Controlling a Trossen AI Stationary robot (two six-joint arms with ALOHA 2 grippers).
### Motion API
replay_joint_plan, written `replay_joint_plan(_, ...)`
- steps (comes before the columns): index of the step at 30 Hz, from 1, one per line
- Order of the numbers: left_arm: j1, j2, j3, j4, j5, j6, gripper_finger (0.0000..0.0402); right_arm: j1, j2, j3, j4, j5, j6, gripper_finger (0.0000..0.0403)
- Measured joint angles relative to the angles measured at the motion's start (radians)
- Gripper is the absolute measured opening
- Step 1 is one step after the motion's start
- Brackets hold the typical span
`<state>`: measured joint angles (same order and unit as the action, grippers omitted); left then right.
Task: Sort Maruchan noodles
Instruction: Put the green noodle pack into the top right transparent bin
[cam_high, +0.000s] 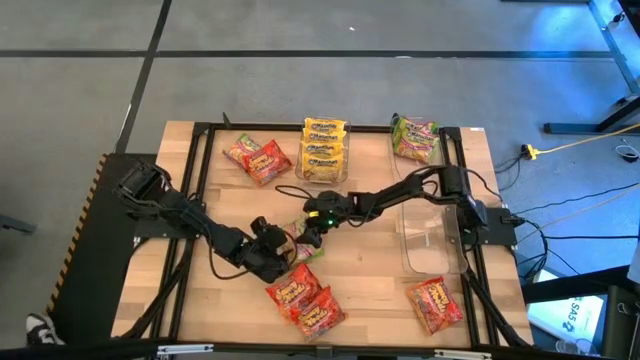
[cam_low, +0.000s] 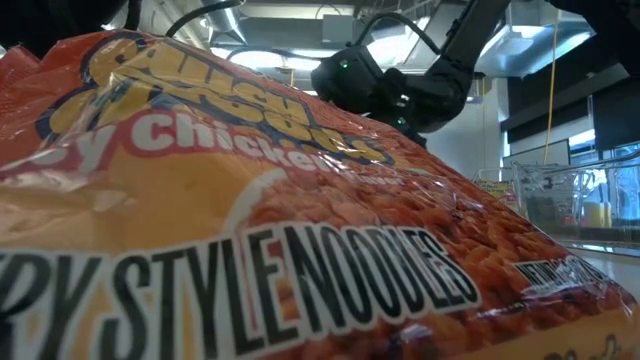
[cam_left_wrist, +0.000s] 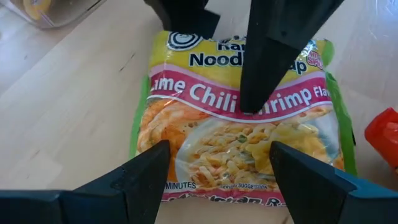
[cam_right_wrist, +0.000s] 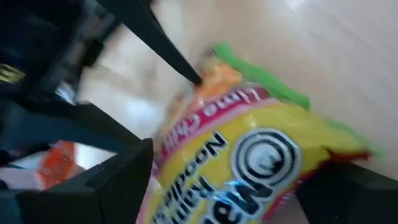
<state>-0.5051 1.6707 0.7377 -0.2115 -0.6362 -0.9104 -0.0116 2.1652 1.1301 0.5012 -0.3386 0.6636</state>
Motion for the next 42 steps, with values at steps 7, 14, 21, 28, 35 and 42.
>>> replay_joint_plan(7, -0.007, 0.005, -0.002, 0.007, -0.015, -0.004, 0.0273, 0.011, 0.025, -0.001, 0.089, -0.021, 0.017, 0.0335)
replay_joint_plan(14, -0.009, 0.006, -0.003, 0.035, -0.041, -0.002, 0.0273, 0.012, 0.027, -0.002, 0.097, -0.024, 0.006, 0.0304)
replay_joint_plan(21, -0.009, -0.009, -0.002, 0.037, -0.053, 0.001, 0.0273, 0.011, 0.028, -0.003, 0.098, -0.029, -0.014, 0.0189)
replay_joint_plan(28, -0.016, -0.055, -0.002, 0.008, -0.051, 0.006, 0.0273, 0.012, 0.029, -0.002, 0.097, -0.029, -0.047, 0.0109)
replay_joint_plan(35, -0.038, -0.156, -0.002, -0.046, -0.050, 0.008, 0.0273, 0.013, 0.032, -0.003, 0.110, -0.038, -0.106, 0.0068)
replay_joint_plan(42, -0.067, -0.217, -0.002, -0.075, -0.040, 0.008, 0.0273, -0.008, -0.030, -0.006, 0.031, -0.091, -0.197, 0.0067)
